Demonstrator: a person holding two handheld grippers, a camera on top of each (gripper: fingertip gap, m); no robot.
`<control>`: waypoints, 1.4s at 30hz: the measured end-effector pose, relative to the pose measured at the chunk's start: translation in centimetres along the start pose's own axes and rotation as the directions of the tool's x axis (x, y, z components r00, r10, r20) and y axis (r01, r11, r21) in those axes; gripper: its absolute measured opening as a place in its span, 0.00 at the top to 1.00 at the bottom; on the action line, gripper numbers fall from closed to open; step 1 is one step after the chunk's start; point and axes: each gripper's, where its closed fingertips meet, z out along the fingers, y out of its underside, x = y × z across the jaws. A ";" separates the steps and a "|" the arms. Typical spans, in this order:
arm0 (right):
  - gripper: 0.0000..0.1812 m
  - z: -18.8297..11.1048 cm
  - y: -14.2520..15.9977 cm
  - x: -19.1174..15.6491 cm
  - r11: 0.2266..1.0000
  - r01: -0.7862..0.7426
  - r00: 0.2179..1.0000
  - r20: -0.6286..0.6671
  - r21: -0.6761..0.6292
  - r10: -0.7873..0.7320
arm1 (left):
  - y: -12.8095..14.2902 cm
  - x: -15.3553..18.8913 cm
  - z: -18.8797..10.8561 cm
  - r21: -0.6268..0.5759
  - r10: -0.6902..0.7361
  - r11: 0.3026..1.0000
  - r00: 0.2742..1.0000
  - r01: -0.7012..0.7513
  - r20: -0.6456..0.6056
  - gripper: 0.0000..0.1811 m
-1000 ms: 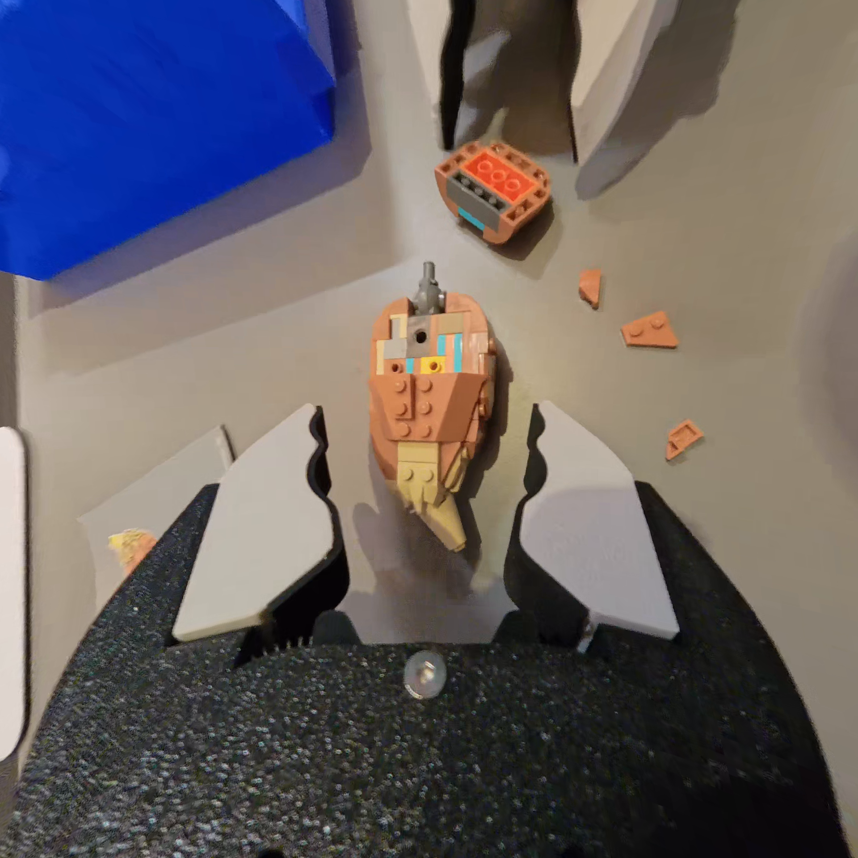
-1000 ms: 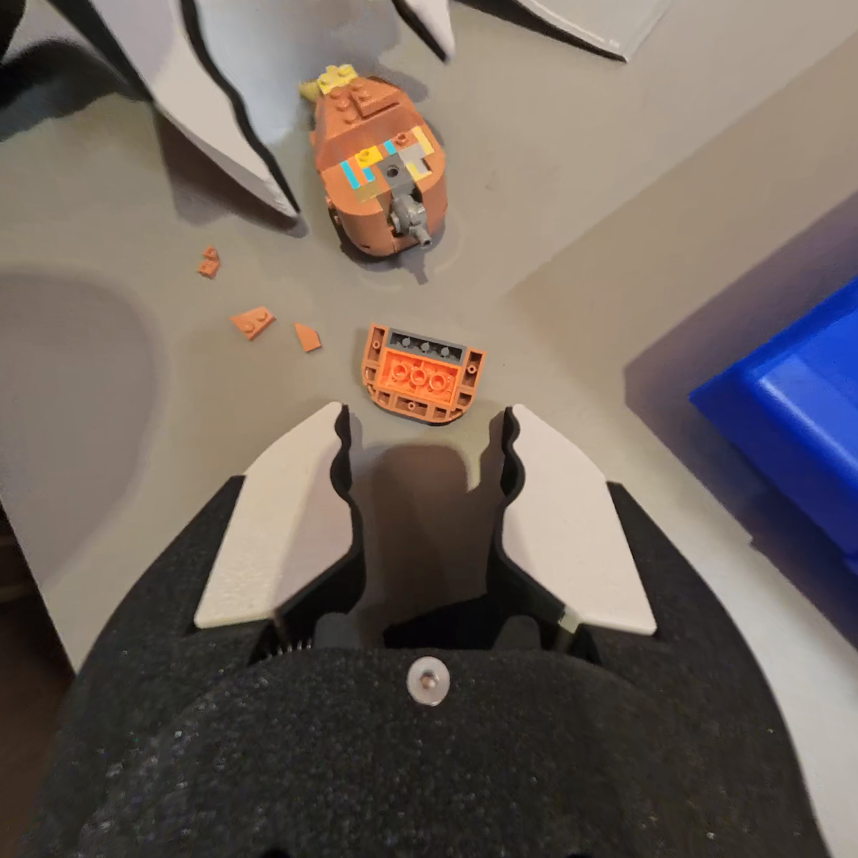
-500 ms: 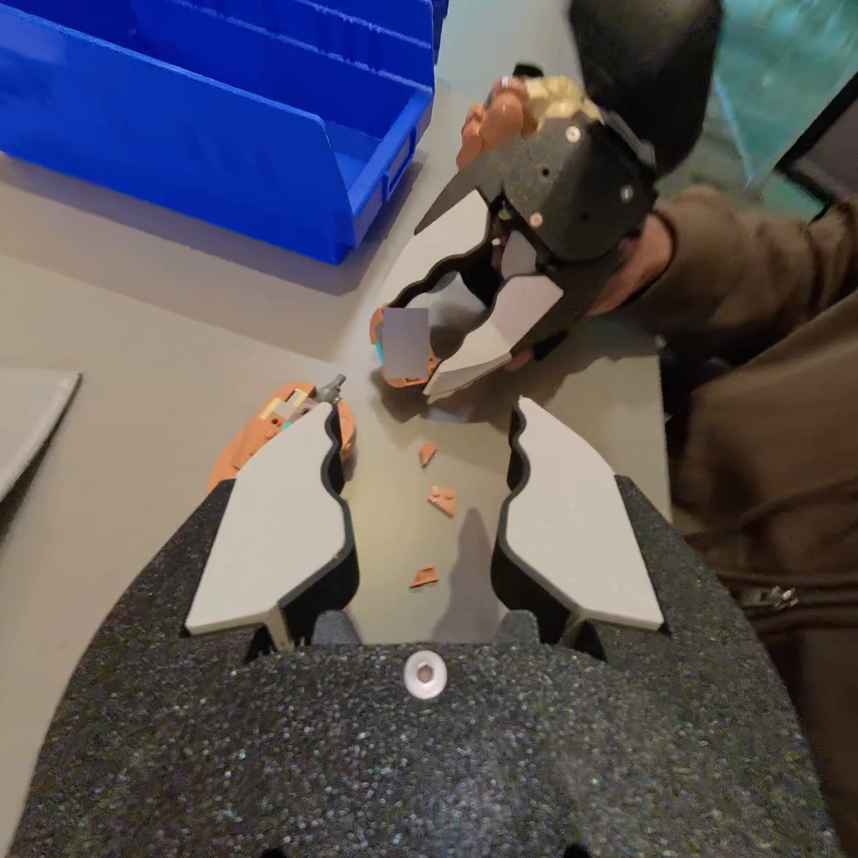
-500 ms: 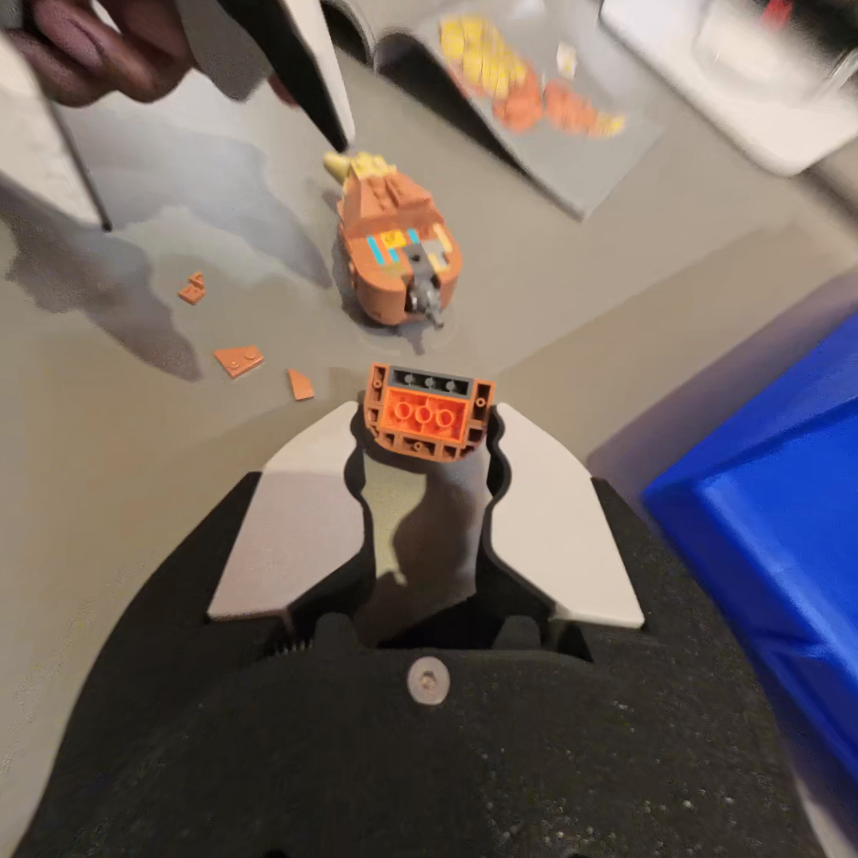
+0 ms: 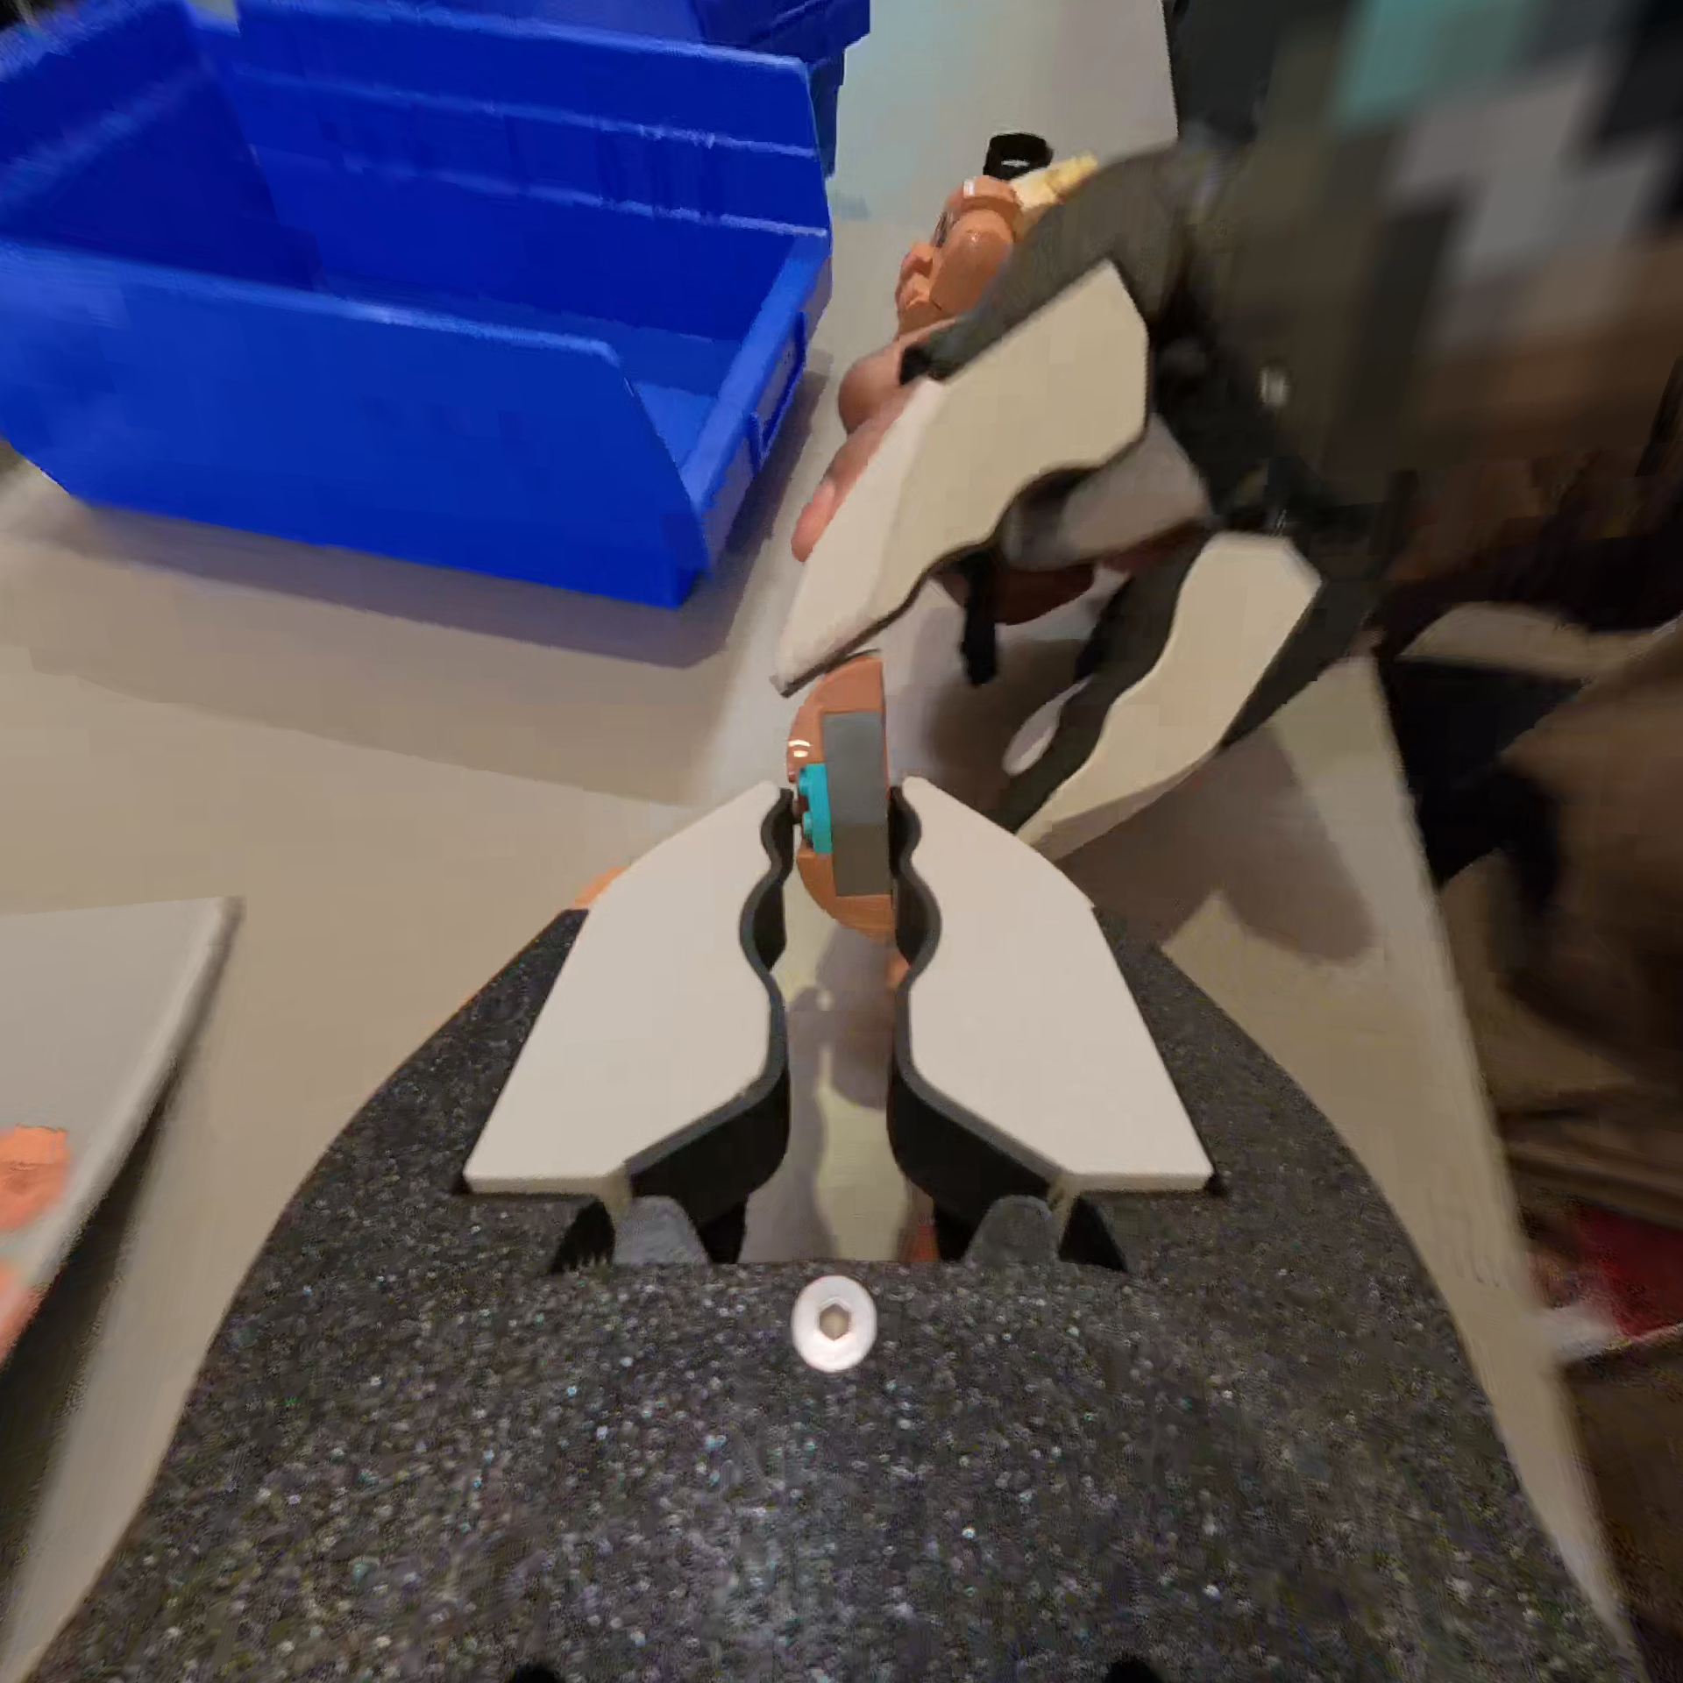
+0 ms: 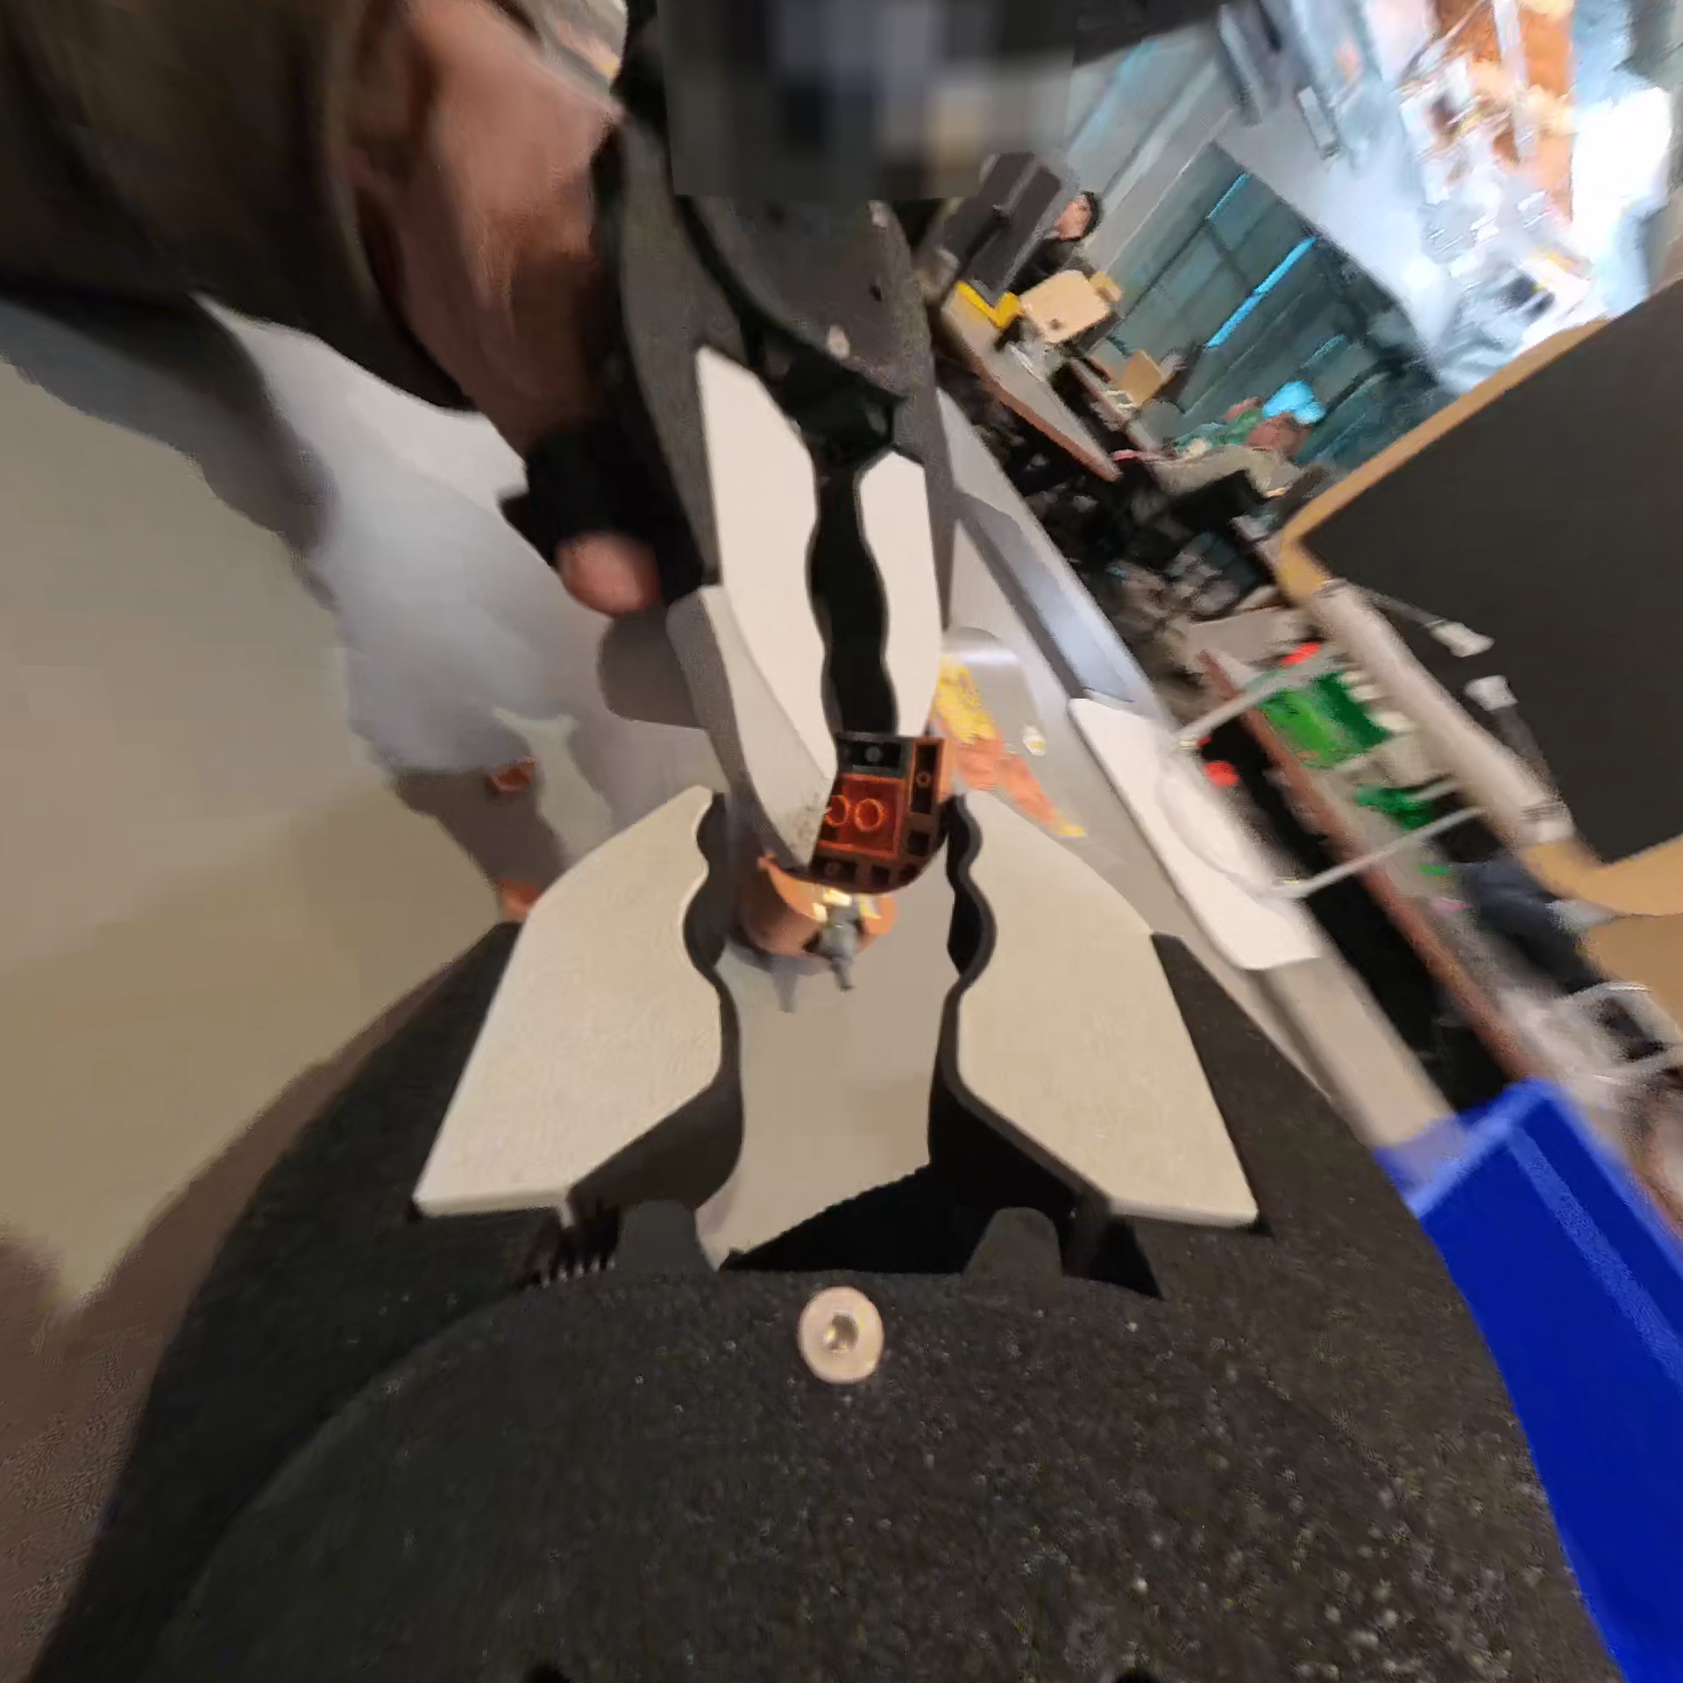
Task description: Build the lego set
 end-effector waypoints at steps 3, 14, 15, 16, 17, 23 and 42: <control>0.70 -1.0 -0.9 0.0 0.941 -0.332 0.933 0.172 0.065 0.317 | 0.1 -0.3 -0.6 0.034 0.313 0.949 0.949 -0.314 0.045 0.89; 0.59 -1.1 -3.1 -1.3 0.528 -0.824 0.292 0.643 -0.207 0.708 | -2.0 1.5 -0.9 0.189 0.847 0.469 0.500 -0.863 0.182 0.89; 0.60 -1.0 -3.1 -1.8 0.531 -0.816 0.275 0.657 -0.227 0.702 | -1.9 1.8 -0.8 0.201 0.858 0.453 0.486 -0.868 0.167 0.89; 0.62 -1.0 -3.1 -2.1 0.532 -0.813 0.263 0.668 -0.235 0.696 | -1.8 2.0 -0.8 0.208 0.866 0.441 0.475 -0.873 0.156 0.89; 0.65 -0.8 -3.0 -2.2 0.528 -0.815 0.253 0.673 -0.238 0.695 | -1.8 2.1 -0.8 0.212 0.873 0.430 0.464 -0.878 0.151 0.89; 0.71 -0.1 -2.2 -2.5 0.529 -0.817 0.276 0.650 -0.230 0.708 | -1.0 1.4 -0.4 0.206 0.848 0.490 0.518 -0.847 0.112 0.85; 0.71 2.1 3.1 0.9 0.678 -0.713 0.617 0.301 -0.177 0.727 | 7.9 -5.2 1.6 -0.283 0.349 0.866 0.903 -0.413 -0.252 0.47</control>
